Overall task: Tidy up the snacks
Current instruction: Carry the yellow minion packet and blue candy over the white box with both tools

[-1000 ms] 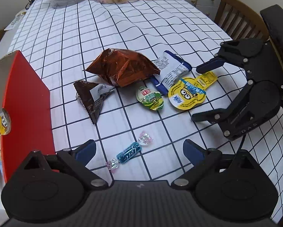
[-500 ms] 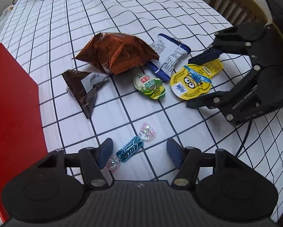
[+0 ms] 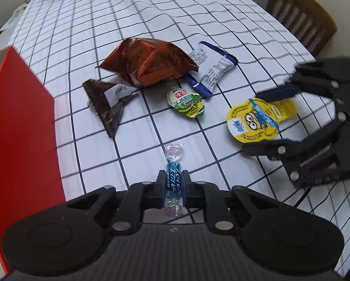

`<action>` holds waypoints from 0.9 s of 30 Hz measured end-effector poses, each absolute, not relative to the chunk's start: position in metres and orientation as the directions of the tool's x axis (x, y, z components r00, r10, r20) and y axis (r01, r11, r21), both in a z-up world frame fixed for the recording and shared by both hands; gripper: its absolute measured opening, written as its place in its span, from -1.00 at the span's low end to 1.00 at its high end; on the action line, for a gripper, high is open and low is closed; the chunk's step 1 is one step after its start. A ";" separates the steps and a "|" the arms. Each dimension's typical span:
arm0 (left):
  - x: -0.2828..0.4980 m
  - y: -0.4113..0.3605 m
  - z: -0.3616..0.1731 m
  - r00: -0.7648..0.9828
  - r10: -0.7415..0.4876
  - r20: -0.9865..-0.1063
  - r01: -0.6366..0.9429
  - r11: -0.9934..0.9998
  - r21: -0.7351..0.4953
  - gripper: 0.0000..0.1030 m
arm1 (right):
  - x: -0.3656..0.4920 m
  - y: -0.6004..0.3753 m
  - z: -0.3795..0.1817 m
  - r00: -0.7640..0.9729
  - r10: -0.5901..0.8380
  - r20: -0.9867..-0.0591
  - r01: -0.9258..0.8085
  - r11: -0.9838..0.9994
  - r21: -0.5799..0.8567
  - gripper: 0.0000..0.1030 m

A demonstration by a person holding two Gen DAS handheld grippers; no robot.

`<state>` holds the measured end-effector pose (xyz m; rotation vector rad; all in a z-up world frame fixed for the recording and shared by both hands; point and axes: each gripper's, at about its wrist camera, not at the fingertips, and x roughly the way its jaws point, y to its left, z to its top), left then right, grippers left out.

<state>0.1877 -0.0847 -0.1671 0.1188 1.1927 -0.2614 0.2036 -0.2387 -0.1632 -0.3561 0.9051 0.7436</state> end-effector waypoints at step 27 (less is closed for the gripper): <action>0.108 -0.035 -0.090 0.483 -0.185 -0.856 0.039 0.981 -0.191 -0.76 | 0.111 -0.222 -0.087 0.529 0.405 -0.745 -0.531 0.843 0.081 0.27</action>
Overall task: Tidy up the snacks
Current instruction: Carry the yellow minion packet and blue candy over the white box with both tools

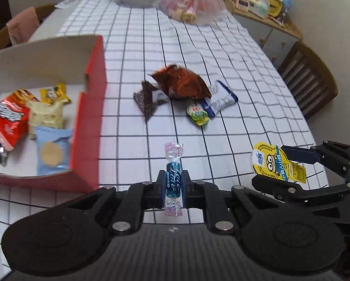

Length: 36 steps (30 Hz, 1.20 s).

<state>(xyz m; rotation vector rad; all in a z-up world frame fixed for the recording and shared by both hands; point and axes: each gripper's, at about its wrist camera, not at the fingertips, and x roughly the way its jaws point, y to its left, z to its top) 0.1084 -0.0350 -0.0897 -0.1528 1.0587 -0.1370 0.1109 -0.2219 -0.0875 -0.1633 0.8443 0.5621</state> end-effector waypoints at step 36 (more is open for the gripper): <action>0.106 0.210 -0.025 0.609 -0.032 -0.793 -0.071 0.993 -0.095 -0.76 | 0.146 0.029 -0.033 0.604 0.422 -0.676 -0.612 0.789 -0.054 0.27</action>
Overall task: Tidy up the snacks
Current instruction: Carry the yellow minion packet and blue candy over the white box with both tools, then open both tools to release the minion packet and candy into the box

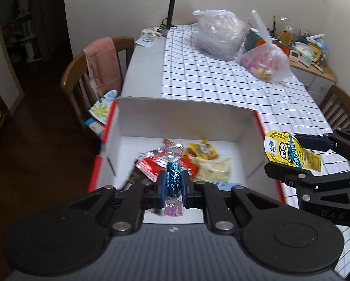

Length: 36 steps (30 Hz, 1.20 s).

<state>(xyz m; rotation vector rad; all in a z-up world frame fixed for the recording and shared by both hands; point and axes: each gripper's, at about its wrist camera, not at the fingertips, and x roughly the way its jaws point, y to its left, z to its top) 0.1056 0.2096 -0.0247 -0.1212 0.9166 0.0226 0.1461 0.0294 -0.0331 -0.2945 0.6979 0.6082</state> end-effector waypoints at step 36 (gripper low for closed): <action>0.186 0.250 -0.110 0.360 -0.065 -0.931 0.006 0.998 -0.068 -0.76 | 0.222 0.093 -0.118 0.477 0.292 -0.829 -0.602 0.796 -0.067 0.32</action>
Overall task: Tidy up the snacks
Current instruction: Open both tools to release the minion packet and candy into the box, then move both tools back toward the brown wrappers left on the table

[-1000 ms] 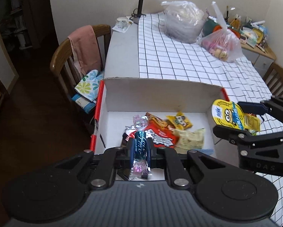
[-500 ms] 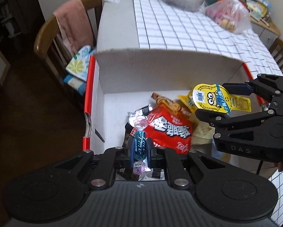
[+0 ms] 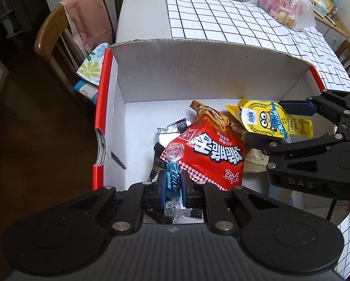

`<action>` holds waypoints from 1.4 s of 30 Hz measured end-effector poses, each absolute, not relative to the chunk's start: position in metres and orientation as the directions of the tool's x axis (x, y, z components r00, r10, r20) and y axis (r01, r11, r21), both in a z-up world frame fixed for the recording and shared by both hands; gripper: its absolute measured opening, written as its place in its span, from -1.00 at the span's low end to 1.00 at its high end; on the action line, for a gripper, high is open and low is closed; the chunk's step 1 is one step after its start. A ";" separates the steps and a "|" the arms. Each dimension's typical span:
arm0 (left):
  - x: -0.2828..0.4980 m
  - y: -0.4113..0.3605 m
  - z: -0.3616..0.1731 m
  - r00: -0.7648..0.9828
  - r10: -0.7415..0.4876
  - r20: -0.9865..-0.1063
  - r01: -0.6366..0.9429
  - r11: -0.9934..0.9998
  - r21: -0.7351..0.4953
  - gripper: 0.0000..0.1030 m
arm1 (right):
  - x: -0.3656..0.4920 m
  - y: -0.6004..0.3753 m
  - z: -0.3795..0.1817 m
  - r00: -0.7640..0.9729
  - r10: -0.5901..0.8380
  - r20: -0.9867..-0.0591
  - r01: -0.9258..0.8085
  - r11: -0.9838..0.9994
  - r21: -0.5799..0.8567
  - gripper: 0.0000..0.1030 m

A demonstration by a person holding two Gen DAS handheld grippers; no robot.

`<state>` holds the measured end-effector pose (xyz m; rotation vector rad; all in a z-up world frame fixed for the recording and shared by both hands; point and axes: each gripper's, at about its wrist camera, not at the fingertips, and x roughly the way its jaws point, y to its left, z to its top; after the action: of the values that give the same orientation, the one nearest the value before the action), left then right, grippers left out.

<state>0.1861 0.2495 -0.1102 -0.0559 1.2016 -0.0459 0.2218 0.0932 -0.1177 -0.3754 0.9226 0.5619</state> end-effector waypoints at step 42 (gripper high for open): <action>0.107 0.141 -0.008 0.644 -0.210 -0.736 0.168 0.977 -0.132 0.43 | 0.125 -0.061 -0.001 0.612 0.471 -0.635 -0.513 0.848 0.135 0.93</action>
<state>0.1067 0.1414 -0.0079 -0.0532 0.8447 -0.2155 0.1245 -0.0614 -0.0013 -0.0628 0.7137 0.5683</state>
